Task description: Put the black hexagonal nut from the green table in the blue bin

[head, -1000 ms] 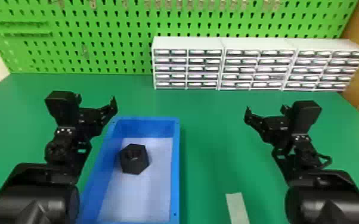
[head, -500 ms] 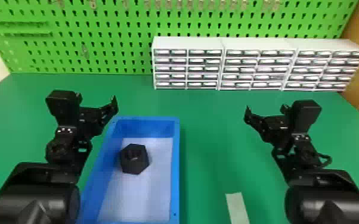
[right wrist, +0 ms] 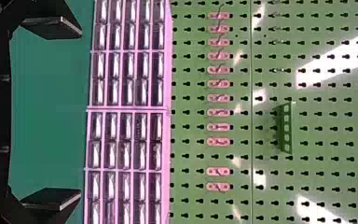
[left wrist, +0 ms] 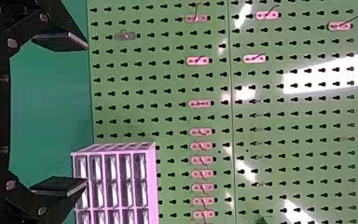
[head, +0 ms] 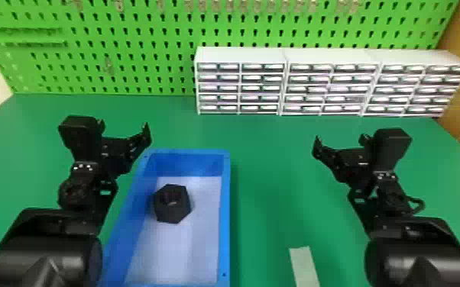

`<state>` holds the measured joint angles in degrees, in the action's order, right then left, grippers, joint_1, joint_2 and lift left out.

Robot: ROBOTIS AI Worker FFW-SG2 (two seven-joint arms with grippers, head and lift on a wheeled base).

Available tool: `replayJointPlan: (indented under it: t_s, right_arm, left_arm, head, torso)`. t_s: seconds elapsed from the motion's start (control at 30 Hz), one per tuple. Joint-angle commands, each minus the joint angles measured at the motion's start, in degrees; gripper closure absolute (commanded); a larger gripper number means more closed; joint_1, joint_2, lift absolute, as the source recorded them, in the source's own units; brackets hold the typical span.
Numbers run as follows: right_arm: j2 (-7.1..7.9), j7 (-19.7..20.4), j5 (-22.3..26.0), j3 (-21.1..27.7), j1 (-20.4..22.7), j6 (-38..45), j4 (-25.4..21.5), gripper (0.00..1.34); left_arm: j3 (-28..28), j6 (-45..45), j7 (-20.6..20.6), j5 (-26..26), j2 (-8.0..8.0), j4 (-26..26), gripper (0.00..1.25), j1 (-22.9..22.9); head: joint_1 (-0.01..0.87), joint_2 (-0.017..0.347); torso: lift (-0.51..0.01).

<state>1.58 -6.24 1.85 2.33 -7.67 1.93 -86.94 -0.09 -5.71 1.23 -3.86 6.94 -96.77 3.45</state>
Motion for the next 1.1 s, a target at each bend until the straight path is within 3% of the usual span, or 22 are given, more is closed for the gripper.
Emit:
replayJointPlan:
  t_s: [0.0,1.07]
  right_arm:
    - [0.00,0.0,0.1,0.0,-0.1,0.1,0.0,0.10]
    - [0.00,0.0,0.1,-0.4,-0.1,0.4,0.0,0.10]
  left_arm:
    - [0.0,0.0,0.0,0.0,0.00,0.0,0.24,0.0]
    - [0.1,0.0,0.0,0.0,0.00,0.0,0.24,0.0]
  head:
    - [0.686,0.052]
    - [0.686,0.052]
  torso:
    - [-0.097]
    - [-0.097]
